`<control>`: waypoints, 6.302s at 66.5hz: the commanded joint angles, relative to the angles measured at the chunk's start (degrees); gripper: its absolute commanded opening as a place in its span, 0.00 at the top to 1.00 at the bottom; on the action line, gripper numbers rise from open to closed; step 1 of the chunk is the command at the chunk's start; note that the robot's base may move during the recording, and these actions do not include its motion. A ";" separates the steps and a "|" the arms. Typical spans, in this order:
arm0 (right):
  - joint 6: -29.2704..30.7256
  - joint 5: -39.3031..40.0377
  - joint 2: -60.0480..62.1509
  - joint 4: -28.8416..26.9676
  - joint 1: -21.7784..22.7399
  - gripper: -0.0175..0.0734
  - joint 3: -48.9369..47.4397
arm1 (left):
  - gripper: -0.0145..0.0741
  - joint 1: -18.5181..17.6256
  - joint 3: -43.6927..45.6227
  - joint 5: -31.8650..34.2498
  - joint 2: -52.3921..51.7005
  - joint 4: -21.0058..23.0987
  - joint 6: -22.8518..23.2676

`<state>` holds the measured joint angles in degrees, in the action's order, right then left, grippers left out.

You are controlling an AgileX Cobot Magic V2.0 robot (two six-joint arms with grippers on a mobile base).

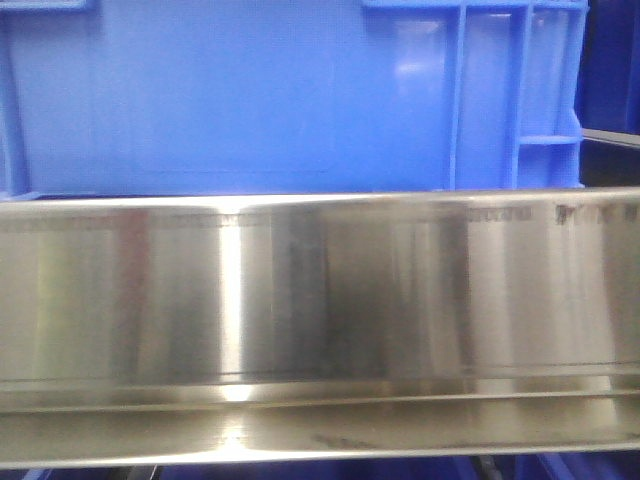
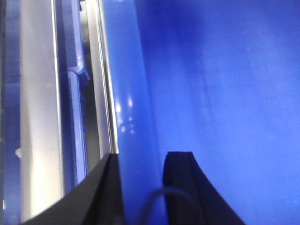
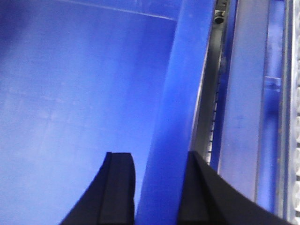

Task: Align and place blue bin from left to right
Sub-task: 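Close both grippers on the blue bin's side walls, then pull the gripped blue bin off the shelf toward the robot with both grippers, then lift the blue bin up clear of the steel shelf rail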

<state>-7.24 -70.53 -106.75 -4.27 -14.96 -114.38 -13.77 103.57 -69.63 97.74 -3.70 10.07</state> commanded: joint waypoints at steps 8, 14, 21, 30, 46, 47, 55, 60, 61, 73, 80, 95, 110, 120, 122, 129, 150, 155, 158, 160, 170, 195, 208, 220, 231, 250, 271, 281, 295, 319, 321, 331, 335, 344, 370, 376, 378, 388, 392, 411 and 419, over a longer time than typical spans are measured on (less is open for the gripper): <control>0.30 0.56 0.72 -0.04 0.14 0.98 -0.23 | 0.96 0.10 0.00 -0.34 -0.48 0.82 -0.41; 0.30 0.56 1.38 -0.21 0.14 0.98 -0.23 | 0.96 0.10 0.00 -0.34 -1.51 0.82 -0.41; 0.30 0.56 2.76 -0.36 0.04 0.98 -0.23 | 0.96 0.10 0.02 -0.34 -3.28 0.82 -0.41; 0.30 0.56 6.12 -0.36 -0.09 0.98 -0.36 | 0.96 0.10 0.12 -0.34 -6.33 1.43 -0.41; 0.30 0.56 11.49 -0.36 -0.09 0.98 -1.49 | 0.96 0.10 3.51 1.03 -10.16 5.04 -0.41; 0.30 0.56 11.65 -0.36 -0.09 0.98 -1.55 | 0.96 0.10 3.97 0.92 -10.17 5.04 -0.41; 0.30 0.56 12.49 -0.36 -0.09 0.98 -3.35 | 0.96 0.10 8.23 -0.34 -10.43 5.04 -0.41; 0.30 0.56 12.48 -0.36 -0.09 0.98 -4.34 | 0.96 0.10 10.04 -0.34 -10.43 5.04 -0.41; 0.30 0.56 12.48 -0.36 -0.09 0.98 -4.34 | 0.96 0.10 10.29 -0.34 -10.43 5.04 -0.41; 0.30 0.56 12.48 -0.36 -0.09 0.98 -4.43 | 0.96 0.10 10.22 -0.34 -10.43 5.04 -0.41; 0.30 0.56 12.48 -0.36 -0.09 0.98 -4.43 | 0.96 0.10 9.85 -0.34 -10.43 5.04 -0.41; 0.30 0.56 12.48 -0.36 -0.09 0.98 -4.43 | 0.96 0.10 9.88 -0.34 -10.43 4.81 -0.41; 0.30 0.56 12.48 -0.36 -0.09 0.98 -4.43 | 0.96 0.10 9.88 1.09 -10.43 4.51 -0.41; 0.30 0.56 12.48 -0.36 -0.09 0.98 -4.43 | 0.96 0.10 9.88 2.55 -10.43 4.51 -0.41; 0.30 0.56 12.48 -0.36 -0.09 0.98 -4.43 | 0.96 0.10 9.88 2.93 -10.43 4.51 -0.41; 0.30 0.56 12.48 -0.36 -0.09 0.98 -4.43 | 0.96 0.10 9.88 4.52 -10.43 4.51 -0.41; 0.30 0.56 12.48 -0.36 -0.09 0.98 -4.43 | 0.96 0.10 9.88 11.52 -10.43 4.51 -0.41; 0.30 0.56 12.48 -0.36 -0.09 0.98 -4.43 | 0.96 0.10 9.88 13.35 -10.43 4.51 -0.41; 0.30 0.56 12.48 -0.36 -0.09 0.98 -4.43 | 0.96 0.10 9.88 14.30 -10.43 4.51 -0.41; 0.30 0.56 12.48 -0.36 -0.09 0.98 -4.43 | 0.96 0.10 9.88 15.03 -10.43 4.51 -0.41; 0.30 0.56 12.48 -0.36 -0.09 0.98 -4.43 | 0.96 0.10 9.88 17.26 -10.43 4.51 -0.41; 0.30 0.56 12.48 -0.36 -0.09 0.98 -4.43 | 0.96 0.10 9.88 22.97 -10.43 4.51 -0.41; 0.30 0.56 12.48 -0.36 -0.09 0.98 -4.43 | 0.96 0.10 9.88 23.12 -10.43 4.51 -0.41; 0.30 0.56 12.48 -0.36 -0.09 0.98 -4.43 | 0.96 0.10 9.88 23.12 -10.43 4.51 -0.41; 0.30 0.56 12.48 -0.36 -0.09 0.98 -4.43 | 0.96 0.10 9.88 23.12 -10.43 4.51 -0.41; 0.30 0.56 12.48 -0.36 -0.09 0.98 -4.43 | 0.96 0.10 9.88 23.12 -10.43 4.51 -0.41; 0.30 0.56 12.48 -0.36 -0.09 0.98 -4.43 | 0.96 0.10 9.88 23.12 -10.43 4.51 -0.41; 0.30 0.56 12.48 -0.36 -0.09 0.98 -4.43 | 0.96 0.10 9.88 23.12 -10.43 4.51 -0.41; 0.30 0.56 12.48 -0.36 -0.09 0.98 -4.43 | 0.96 0.10 9.88 23.12 -10.43 4.51 -0.41; 0.30 0.56 12.48 -0.36 -0.09 0.98 -4.43 | 0.96 0.10 9.88 23.12 -10.43 4.51 -0.41; 0.30 0.56 12.48 -0.36 -0.09 0.98 -4.43 | 0.96 0.10 9.88 23.12 -10.43 4.51 -0.41; 0.30 0.56 12.48 -0.36 -0.09 0.98 -4.43 | 0.96 0.10 9.88 23.12 -10.43 4.51 -0.41; 0.30 0.56 12.48 -0.36 -0.09 0.98 -4.43 | 0.96 0.10 9.88 23.12 -10.43 4.51 -0.41; 0.30 0.56 12.48 -0.36 -0.09 0.98 -4.43 | 0.96 0.10 9.88 23.12 -10.43 4.51 -0.41; 0.30 0.56 12.48 -0.36 -0.09 0.98 -4.43 | 0.96 0.10 9.88 23.12 -10.43 4.51 -0.41; 0.30 0.56 12.48 -0.36 -0.09 0.98 -4.43 | 0.96 0.10 9.88 23.12 -10.43 4.51 -0.41; 0.30 0.56 12.48 -0.36 -0.09 0.98 -4.43 | 0.96 0.10 9.88 23.12 -10.43 4.51 -0.41; 0.30 0.56 12.48 -0.36 -0.09 0.98 -4.43 | 0.96 0.10 9.88 23.12 -10.43 4.51 -0.41; 0.30 0.56 12.48 -0.36 -0.09 0.98 -4.43 | 0.96 0.10 9.88 23.12 -10.43 4.51 -0.41; 0.30 0.56 12.48 -0.36 -0.09 0.98 -4.43 | 0.96 0.10 9.88 23.12 -10.43 4.51 -0.41; 0.30 0.56 12.48 -0.36 -0.09 0.98 -4.43 | 0.96 0.10 9.88 23.12 -10.43 4.51 -0.41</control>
<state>-8.90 -72.44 -95.48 -4.72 -15.07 -118.04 -13.77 112.35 -60.09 88.92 0.00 9.60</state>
